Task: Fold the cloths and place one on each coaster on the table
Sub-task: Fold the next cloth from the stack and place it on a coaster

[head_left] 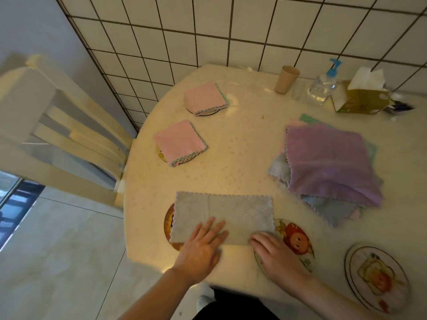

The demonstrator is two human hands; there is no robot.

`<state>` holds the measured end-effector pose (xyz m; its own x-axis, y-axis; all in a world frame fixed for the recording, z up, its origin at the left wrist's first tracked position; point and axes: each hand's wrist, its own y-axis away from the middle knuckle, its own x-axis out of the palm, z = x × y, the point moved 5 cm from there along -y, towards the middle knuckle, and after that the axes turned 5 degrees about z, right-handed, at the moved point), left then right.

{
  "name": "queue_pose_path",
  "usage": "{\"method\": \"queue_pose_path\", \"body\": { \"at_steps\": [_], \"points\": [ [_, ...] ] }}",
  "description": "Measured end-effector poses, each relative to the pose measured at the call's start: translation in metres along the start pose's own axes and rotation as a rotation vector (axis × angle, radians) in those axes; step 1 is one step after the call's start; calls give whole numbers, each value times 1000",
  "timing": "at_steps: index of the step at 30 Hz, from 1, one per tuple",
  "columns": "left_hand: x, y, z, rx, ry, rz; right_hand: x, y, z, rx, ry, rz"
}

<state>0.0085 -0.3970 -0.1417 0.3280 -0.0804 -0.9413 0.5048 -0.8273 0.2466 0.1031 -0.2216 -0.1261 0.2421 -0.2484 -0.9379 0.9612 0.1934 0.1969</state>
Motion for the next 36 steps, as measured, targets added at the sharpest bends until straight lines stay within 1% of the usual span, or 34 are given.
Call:
{"method": "queue_pose_path", "body": {
  "at_steps": [2,4,7,9,13,16,18,19,21,24,25,27,30,36],
  "points": [
    [5,7,9,-65,-37,50,5,4,-5,23,54,37],
    [10,19,20,-117,-49,58,5,5,-4,37,105,61],
    [15,43,40,-232,12,45,2,-5,2,62,177,39],
    [19,61,50,-306,43,46,1,-12,6,93,222,54],
    [19,82,47,-418,41,100,6,-20,7,143,309,125],
    [14,80,43,-471,54,129,2,-29,9,161,324,122],
    [7,73,36,-523,3,115,-6,-35,13,160,334,110],
    [1,68,31,-547,-42,76,-10,-37,15,150,346,119],
    [-5,53,11,-515,-56,10,-13,-39,16,105,377,149],
    [2,25,-33,-279,-31,73,-15,-35,11,11,363,172],
    [6,18,-43,-257,-33,104,-14,-32,7,-12,348,172],
    [12,10,-49,-321,-20,159,-14,-25,0,-54,318,151],
    [17,5,-53,-404,-21,182,-16,-17,-12,-123,286,152],
    [5,-11,-62,-438,-45,81,-33,-15,-22,-268,207,68]
  ]
}}
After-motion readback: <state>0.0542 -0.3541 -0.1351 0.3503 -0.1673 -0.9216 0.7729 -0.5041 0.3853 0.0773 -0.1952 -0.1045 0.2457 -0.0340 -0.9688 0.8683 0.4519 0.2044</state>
